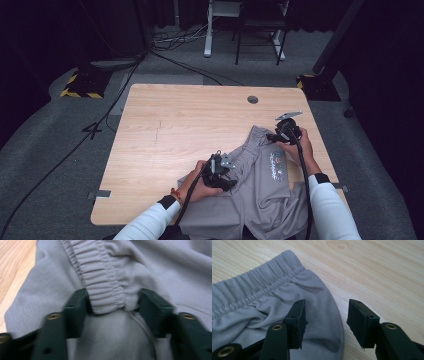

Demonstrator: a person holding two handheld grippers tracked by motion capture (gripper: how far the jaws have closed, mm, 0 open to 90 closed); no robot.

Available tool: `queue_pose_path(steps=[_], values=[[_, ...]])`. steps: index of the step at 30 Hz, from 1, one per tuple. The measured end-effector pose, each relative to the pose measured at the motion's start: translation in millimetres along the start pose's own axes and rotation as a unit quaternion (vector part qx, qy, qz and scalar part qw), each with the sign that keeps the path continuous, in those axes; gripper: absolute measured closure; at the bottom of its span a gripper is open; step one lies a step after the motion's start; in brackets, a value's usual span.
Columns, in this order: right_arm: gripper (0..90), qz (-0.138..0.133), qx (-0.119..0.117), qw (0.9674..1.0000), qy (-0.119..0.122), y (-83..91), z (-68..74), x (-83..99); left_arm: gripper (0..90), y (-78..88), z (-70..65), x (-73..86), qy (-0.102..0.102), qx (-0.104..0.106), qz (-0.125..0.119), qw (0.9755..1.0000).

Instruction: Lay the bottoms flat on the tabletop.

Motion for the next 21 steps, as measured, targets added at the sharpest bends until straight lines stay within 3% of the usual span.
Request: queue_pose_path(steps=[1,3,5,9,10,12,17,18,19,21], values=[[50.3,0.004,-0.003,1.0,-0.001,-1.3,0.7,1.3,58.9,1.2,-0.2,0.2,-0.006,-0.005,0.004,1.0],[52.7,0.007,-0.007,1.0,0.0,-4.1,1.4,3.1,62.5,5.6,3.6,-1.2,-0.034,-0.03,0.01,0.9989],[54.0,0.007,-0.01,0.9999,-0.003,-6.3,1.8,4.5,63.4,9.9,9.9,-3.1,-0.042,-0.047,0.013,0.9979],[59.5,0.008,-0.008,0.9999,-0.005,-7.4,-0.7,5.1,63.5,27.7,33.6,-12.5,-0.021,-0.059,-0.011,0.998],[64.8,0.008,-0.007,0.9999,-0.005,-7.5,-0.7,4.7,63.6,34.1,44.4,-14.6,-0.018,-0.073,-0.015,0.997],[66.7,0.008,-0.003,1.0,0.001,-8.3,-0.3,3.1,63.6,41.0,60.1,-16.9,-0.012,-0.09,-0.017,0.9957],[63.1,0.018,0.024,0.9996,0.003,-13.6,-3.2,-4.1,63.6,53.0,112.5,-25.4,0.005,-0.149,-0.019,0.9886],[63.1,0.019,0.027,0.9995,0.001,-14.7,-3.8,-5.6,63.7,56.0,127.8,-29.4,0.013,-0.168,-0.021,0.9855],[61.7,0.019,0.038,0.9991,0.006,-16.6,-5.0,-7.9,63.7,57.4,136.4,-32.2,0.022,-0.174,-0.025,0.9842],[60.7,0.014,0.05,0.9986,0.011,-20.0,-3.9,-12.7,63.7,60.4,160.4,-37.4,0.024,-0.202,-0.021,0.9788]])
Point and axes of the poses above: each handheld gripper's, and its own axes: y roughly backward along the jaws, x roughly out of its underside, z roughly to its left, the point moved 10 cm from there along -y, roughly forward along the jaws, and after that the axes turned 13 degrees about y, right-handed, at the moved point
